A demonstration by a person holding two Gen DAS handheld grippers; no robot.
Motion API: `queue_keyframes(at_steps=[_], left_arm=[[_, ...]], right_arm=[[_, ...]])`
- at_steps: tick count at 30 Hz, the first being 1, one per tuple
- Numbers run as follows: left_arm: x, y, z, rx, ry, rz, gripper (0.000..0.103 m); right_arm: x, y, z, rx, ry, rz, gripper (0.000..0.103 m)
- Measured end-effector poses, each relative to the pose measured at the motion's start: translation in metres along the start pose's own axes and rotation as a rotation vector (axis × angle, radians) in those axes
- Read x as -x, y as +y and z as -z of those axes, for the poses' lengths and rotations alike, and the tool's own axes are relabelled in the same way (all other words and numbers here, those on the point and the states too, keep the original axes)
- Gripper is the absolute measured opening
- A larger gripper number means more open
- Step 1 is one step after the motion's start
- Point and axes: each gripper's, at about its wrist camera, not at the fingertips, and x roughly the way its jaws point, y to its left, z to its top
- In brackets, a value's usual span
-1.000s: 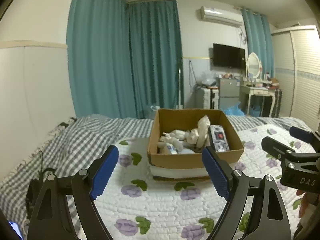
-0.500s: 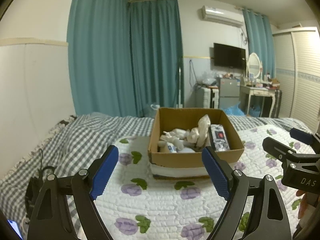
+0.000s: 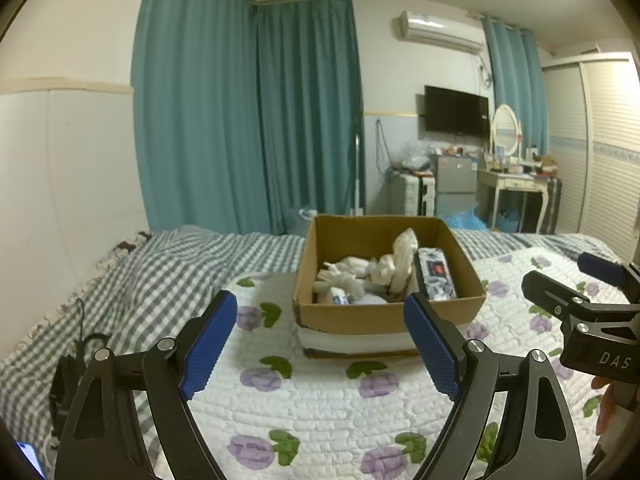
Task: Organize soft objects
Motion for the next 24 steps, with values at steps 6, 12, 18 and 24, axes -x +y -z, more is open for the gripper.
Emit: queue_keyframes(at_steps=[6,12,18,24], left_arm=[[0.0003,-0.0002,0.0005,-0.002,0.000,0.002,0.086],[0.0007,-0.0002,0.0008,-0.002,-0.002,0.001,0.086],[0.0005,-0.0003,0.0007,-0.002,0.000,0.001,0.086],[-0.0003,0.0003,0.0010,0.001,0.003,0.002,0.086]], right_arm=[[0.0000,-0.0007,0.0004,-0.001,0.001,0.001,0.103],[0.0001,-0.0001,0.0005,-0.002,0.001,0.001,0.103],[0.0000,0.0002,0.0003,-0.002,0.002,0.002,0.103],[-0.0007,0.0014,0.0004,-0.002,-0.001,0.006,0.103]])
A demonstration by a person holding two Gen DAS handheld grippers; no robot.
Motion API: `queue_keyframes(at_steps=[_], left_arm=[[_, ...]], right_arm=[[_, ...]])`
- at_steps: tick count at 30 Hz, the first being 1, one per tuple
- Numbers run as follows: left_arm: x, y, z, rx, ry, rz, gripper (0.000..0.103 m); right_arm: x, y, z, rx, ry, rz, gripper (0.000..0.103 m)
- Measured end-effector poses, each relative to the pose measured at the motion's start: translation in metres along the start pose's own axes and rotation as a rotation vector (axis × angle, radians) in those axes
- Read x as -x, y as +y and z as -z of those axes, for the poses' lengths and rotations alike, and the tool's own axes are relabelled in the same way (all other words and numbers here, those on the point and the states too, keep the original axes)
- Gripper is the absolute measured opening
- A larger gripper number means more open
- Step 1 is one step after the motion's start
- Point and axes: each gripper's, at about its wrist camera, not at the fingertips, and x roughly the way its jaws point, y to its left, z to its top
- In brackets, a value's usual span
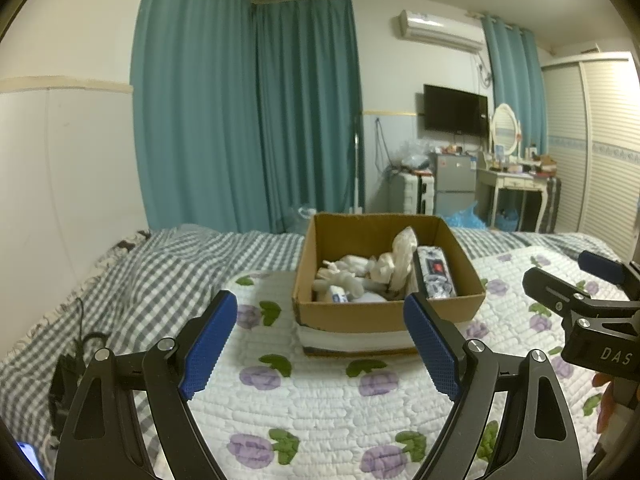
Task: Organize soft objects
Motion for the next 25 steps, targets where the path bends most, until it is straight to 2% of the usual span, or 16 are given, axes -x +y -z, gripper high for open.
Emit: queue_keyframes(at_steps=[25], left_arm=[[-0.0015,0.0035,0.0009,0.000,0.003,0.003,0.086]], right_arm=[[-0.0036,0.0035,0.0027,-0.005,0.009,0.002,0.103]])
